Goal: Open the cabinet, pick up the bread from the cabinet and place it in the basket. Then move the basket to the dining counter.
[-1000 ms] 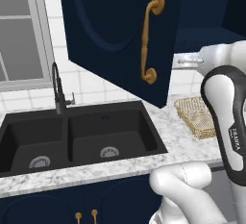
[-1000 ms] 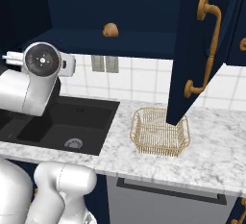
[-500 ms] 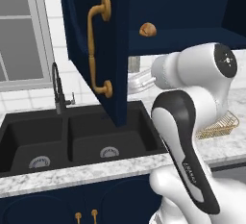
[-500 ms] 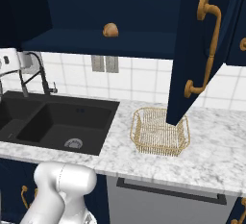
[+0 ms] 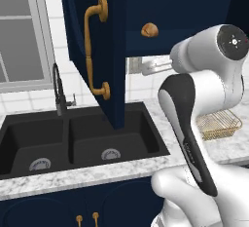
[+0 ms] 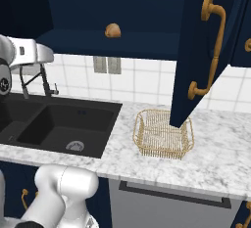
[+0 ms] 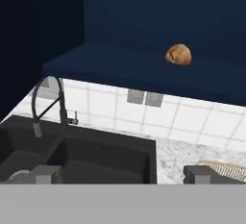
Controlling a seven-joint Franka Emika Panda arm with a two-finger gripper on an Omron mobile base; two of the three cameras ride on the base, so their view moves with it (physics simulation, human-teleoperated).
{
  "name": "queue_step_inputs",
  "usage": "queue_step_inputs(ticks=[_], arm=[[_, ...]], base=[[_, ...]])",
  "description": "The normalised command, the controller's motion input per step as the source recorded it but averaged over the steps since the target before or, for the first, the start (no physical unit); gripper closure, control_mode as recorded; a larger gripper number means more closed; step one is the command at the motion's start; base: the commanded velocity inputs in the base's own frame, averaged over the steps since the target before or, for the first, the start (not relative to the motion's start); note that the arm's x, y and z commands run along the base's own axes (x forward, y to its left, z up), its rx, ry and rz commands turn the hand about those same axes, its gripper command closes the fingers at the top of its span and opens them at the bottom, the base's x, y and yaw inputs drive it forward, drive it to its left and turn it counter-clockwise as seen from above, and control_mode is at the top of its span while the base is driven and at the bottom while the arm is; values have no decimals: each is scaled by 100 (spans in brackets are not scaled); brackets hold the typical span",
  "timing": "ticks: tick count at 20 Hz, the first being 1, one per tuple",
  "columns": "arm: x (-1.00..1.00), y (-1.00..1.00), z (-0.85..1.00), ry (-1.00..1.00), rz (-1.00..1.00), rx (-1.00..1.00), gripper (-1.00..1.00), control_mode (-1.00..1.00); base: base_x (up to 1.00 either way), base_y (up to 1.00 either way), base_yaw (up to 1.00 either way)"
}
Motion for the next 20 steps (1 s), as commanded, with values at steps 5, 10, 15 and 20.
queue_step_inputs(ticks=[5, 10, 15, 20], arm=[[55, -75, 30, 0, -21, 6, -100, -100], [74, -48, 31, 0, -21, 8, -100, -100], [74, -16, 4, 2, -12, 5, -100, -100], [68, -22, 3, 13, -2, 6, -100, -100]], base=[[0, 0, 0], [0, 0, 0], [0, 0, 0], [0, 0, 0]])
